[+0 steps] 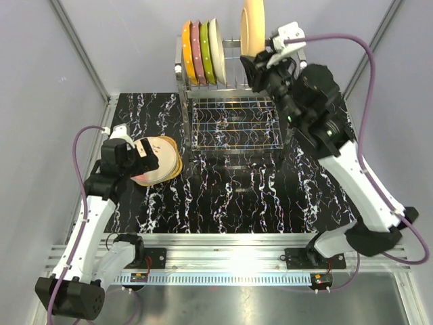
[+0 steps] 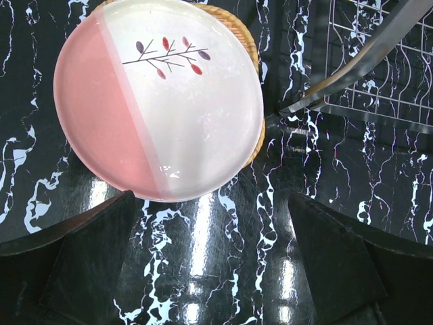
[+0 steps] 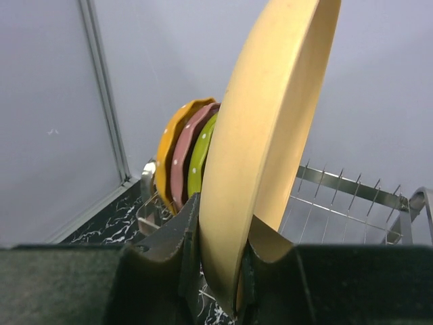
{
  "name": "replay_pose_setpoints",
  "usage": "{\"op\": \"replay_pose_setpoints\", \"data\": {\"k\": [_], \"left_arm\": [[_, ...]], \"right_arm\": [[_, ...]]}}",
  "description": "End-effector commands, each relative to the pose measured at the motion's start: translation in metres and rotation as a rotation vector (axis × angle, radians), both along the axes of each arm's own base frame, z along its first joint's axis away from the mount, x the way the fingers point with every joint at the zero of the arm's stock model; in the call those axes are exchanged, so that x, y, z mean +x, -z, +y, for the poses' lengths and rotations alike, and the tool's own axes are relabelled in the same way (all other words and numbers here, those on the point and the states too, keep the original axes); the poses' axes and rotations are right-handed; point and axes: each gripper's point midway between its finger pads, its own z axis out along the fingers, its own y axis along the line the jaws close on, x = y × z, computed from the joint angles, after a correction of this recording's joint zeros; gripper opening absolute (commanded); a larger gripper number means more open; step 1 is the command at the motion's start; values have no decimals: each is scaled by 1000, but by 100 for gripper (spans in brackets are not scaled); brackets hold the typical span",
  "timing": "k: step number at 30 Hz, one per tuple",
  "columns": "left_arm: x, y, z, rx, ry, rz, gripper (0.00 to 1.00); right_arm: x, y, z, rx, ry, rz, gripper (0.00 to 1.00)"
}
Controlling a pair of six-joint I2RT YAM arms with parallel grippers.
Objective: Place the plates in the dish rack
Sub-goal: Insert the plate into the dish rack
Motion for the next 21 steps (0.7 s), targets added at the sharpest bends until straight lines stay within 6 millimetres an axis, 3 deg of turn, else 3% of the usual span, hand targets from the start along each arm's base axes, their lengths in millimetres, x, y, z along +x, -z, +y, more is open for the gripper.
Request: {"op": "replay_pose_setpoints", "data": {"k": [1, 7, 13, 15, 21], "left_arm": [[10, -10, 1, 3, -2, -44, 99], [14, -7, 0, 0, 3, -31, 99], [17, 0, -4, -19, 19, 3, 99], [17, 0, -3, -18, 18, 1, 99], [18, 0, 0, -17, 7, -2, 99]], "right_arm": [[24, -13, 13, 40, -78, -11, 0], [50, -12, 25, 53, -116, 8, 0], [98, 21, 31, 25, -77, 76, 0], [108, 26, 26, 37, -61, 97, 0], [126, 43, 37, 27, -92, 114, 0]]}}
